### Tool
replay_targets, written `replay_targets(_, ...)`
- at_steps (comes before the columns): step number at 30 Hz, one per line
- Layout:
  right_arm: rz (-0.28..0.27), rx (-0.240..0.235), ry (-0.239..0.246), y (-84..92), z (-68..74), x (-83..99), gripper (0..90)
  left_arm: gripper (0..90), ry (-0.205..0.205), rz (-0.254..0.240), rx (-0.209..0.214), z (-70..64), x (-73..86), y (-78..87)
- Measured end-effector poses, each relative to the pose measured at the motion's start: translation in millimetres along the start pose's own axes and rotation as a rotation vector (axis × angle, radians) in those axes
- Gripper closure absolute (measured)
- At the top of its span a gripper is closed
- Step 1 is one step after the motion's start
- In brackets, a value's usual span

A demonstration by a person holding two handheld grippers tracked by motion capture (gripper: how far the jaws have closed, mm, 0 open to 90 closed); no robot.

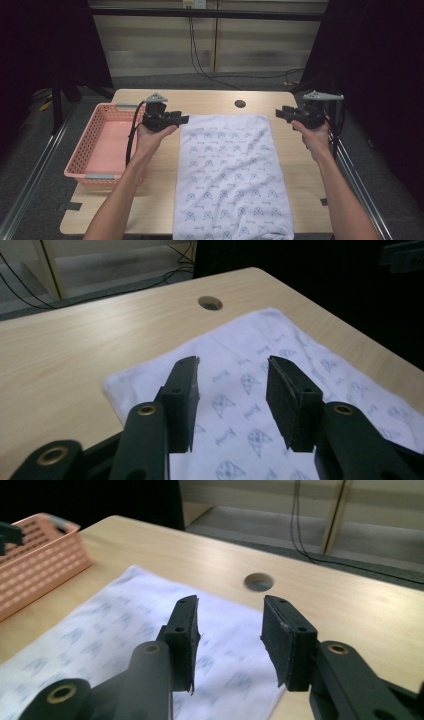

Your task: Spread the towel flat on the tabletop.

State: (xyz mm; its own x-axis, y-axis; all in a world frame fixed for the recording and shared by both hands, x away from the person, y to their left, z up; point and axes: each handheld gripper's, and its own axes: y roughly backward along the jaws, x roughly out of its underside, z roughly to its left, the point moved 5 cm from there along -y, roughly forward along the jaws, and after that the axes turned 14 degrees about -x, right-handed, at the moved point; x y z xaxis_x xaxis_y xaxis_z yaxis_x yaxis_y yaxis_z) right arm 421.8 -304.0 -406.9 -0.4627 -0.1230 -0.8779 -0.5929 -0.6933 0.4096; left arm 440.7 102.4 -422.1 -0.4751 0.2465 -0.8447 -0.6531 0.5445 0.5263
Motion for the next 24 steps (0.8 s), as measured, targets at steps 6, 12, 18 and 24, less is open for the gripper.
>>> replay_targets(6,0.046,-0.074,0.04,25.6,47.9,38.9,55.4,58.9,-0.038,0.013,0.096,-35.8,35.6,26.3)
replay_targets(12,0.141,-0.132,0.03,34.2,82.1,87.4,53.4,62.1,-0.052,0.046,0.179,-61.8,69.2,48.8)
replay_targets(18,0.221,-0.193,-0.008,23.9,103.6,138.5,50.0,60.5,-0.06,0.143,0.169,-70.3,112.2,48.9)
replay_targets(24,0.289,-0.178,-0.028,13.6,100.6,161.5,47.3,56.2,-0.116,0.198,0.106,-67.8,139.3,40.0)
